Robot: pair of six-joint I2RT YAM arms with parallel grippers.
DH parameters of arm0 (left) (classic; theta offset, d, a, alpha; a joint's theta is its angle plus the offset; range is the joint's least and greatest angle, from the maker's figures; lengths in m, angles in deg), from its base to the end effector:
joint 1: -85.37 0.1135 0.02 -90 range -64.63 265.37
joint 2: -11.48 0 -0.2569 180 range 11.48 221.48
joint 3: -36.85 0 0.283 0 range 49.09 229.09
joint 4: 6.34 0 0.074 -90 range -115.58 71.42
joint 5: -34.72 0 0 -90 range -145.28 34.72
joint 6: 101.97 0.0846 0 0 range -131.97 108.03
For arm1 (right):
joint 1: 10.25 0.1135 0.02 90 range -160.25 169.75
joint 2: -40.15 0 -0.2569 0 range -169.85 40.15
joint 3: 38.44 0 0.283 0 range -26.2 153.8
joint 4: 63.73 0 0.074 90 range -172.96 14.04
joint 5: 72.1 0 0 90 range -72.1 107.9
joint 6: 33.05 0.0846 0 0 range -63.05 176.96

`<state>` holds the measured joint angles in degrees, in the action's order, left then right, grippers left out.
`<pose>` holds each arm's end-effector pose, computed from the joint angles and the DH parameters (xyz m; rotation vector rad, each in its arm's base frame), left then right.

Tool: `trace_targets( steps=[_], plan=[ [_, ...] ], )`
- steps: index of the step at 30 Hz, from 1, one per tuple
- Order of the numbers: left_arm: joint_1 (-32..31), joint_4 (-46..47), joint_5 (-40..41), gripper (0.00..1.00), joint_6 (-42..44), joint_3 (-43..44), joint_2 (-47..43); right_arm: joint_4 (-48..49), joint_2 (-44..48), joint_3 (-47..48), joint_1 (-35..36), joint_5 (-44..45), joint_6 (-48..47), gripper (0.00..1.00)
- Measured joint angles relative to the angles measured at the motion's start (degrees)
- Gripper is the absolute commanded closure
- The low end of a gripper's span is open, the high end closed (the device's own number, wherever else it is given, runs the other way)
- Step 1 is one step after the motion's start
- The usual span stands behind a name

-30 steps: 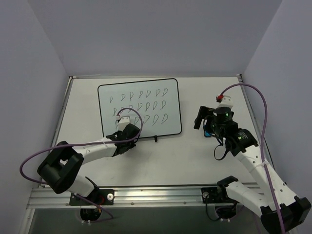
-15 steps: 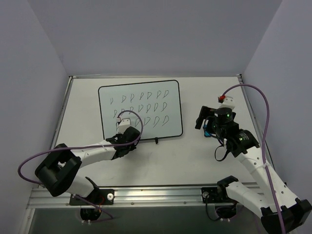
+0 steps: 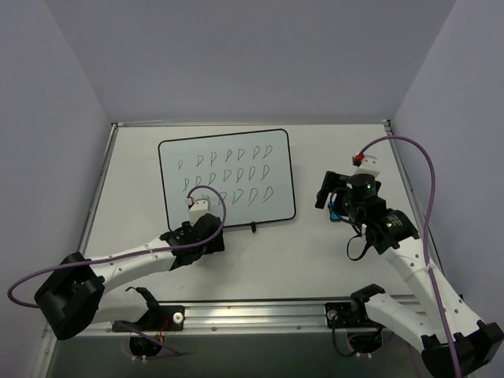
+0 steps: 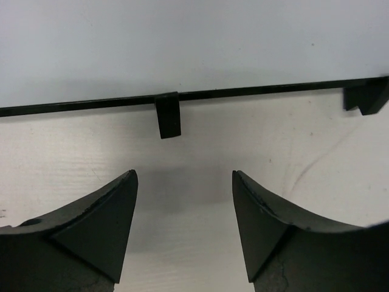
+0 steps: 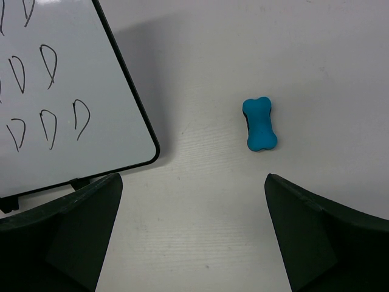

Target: Erase the whiteboard

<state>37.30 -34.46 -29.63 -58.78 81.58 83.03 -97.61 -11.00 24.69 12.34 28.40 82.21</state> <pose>0.2127 -0.1820 0.1065 -0.1464 2.4049 -0.1891 0.2659 0.0939 0.3137 0.1674 1.9576 0.3727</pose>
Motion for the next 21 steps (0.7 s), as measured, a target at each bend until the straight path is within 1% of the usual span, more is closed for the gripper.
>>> trace_targets(
  steps=[1, 3, 4, 5, 8, 11, 13, 14, 16, 17, 18, 19, 21],
  plan=[
    [-0.44, -0.72, 0.02, 0.22, -0.24, 0.02, -1.11, 0.0, 0.02, 0.0, 0.0, 0.0, -0.02, 0.0],
    [-2.03, -3.37, 0.68, 0.19, -1.14, 0.28, -3.3, 0.02, 0.07, 0.0, 0.0, 0.0, -0.07, 0.0],
    [-3.61, -5.79, 1.49, 0.09, -1.7, 0.83, -4.74, 0.02, 0.11, 0.0, 0.0, 0.0, -0.15, 0.0],
    [-4.92, -7.61, 2.21, 0.05, -2.01, 1.44, -5.84, 0.0, 0.15, 0.0, 0.0, -0.02, -0.2, 0.0],
    [-9.25, -15.34, 6.01, 0.06, -3.48, 6.16, -9.68, 0.02, 0.76, 0.0, 0.0, -0.04, -0.46, 0.0],
    [-8.76, -22.82, 11.89, 0.06, -3.43, 14.51, -10.99, 0.5, 2.05, -0.11, 0.0, -0.46, -0.98, 0.0],
    [-4.76, -25.81, 14.38, 0.06, -2.1, 21.22, -9.42, 1.33, 3.04, -0.39, 0.0, -1.11, -1.27, 0.0],
    [-1.22, -26.6, 14.62, 0.06, -0.9, 24.7, -8.02, 1.68, 3.43, -0.5, 0.0, -1.6, -1.31, 0.0],
    [7.63, -24.94, 12.39, 0.06, 1.88, 30.38, -5.49, 2.21, 3.72, -0.52, 0.0, -2.67, -1.33, 0.0],
    [13.86, -23.37, 9.07, 0.06, 3.56, 32.5, -4.33, 2.54, 3.72, -0.52, 0.0, -3.1, -1.36, 0.0],
    [17.66, -22.62, 7.76, 0.06, 4.42, 33.81, -3.67, 2.69, 3.72, -0.52, 0.0, -3.56, -1.44, 0.0],
    [23.3, -21.79, 6.16, 0.06, 5.55, 35.8, -2.43, 2.82, 3.72, -0.52, 0.0, -4.0, -1.51, 0.0],
    [29.64, -20.17, 4.85, 0.06, 8.5, 39.45, -0.44, 3.08, 3.89, -0.52, 0.0, -4.63, -1.73, 0.0]
  ],
)
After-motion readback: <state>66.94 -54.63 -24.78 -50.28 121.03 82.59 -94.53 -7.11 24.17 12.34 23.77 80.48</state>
